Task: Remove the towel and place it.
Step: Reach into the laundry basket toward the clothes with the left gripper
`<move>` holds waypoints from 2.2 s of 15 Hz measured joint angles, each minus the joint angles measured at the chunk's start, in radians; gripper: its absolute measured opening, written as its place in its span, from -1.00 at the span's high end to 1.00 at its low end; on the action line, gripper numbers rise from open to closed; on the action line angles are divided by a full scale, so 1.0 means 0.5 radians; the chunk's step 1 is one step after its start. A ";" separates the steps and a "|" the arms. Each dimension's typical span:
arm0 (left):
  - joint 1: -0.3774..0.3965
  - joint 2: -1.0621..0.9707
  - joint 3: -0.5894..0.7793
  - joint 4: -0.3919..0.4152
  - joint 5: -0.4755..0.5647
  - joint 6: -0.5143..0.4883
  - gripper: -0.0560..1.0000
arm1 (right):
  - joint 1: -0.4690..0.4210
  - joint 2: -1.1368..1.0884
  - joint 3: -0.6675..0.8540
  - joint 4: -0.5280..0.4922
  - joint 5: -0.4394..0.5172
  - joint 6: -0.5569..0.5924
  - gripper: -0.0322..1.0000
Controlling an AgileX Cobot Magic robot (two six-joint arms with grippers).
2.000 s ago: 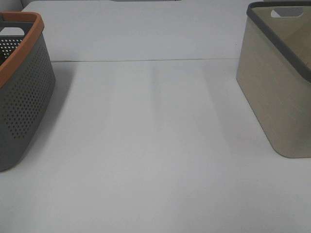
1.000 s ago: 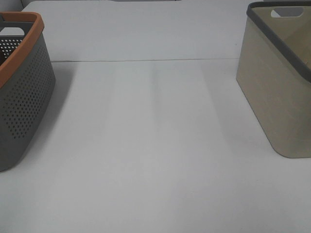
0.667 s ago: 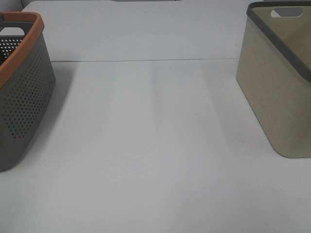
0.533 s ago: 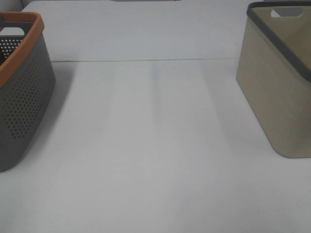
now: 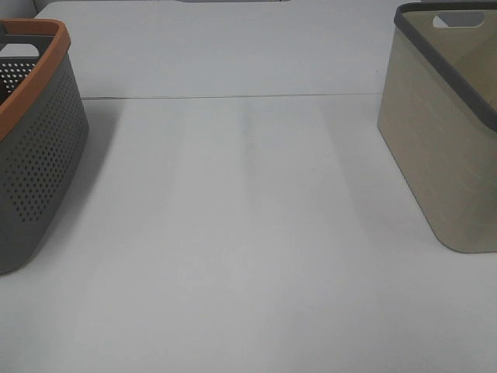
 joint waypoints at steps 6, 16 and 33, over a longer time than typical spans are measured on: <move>0.000 0.000 0.000 0.000 0.000 0.000 -0.76 | 0.000 0.000 0.000 0.000 0.000 0.000 -0.36; 0.000 0.000 0.000 0.000 0.000 0.000 -0.76 | 0.000 0.000 0.000 0.000 0.000 0.000 -0.36; 0.000 0.076 -0.036 0.002 -0.042 0.000 -0.58 | 0.000 0.000 0.000 0.000 0.000 0.000 -0.36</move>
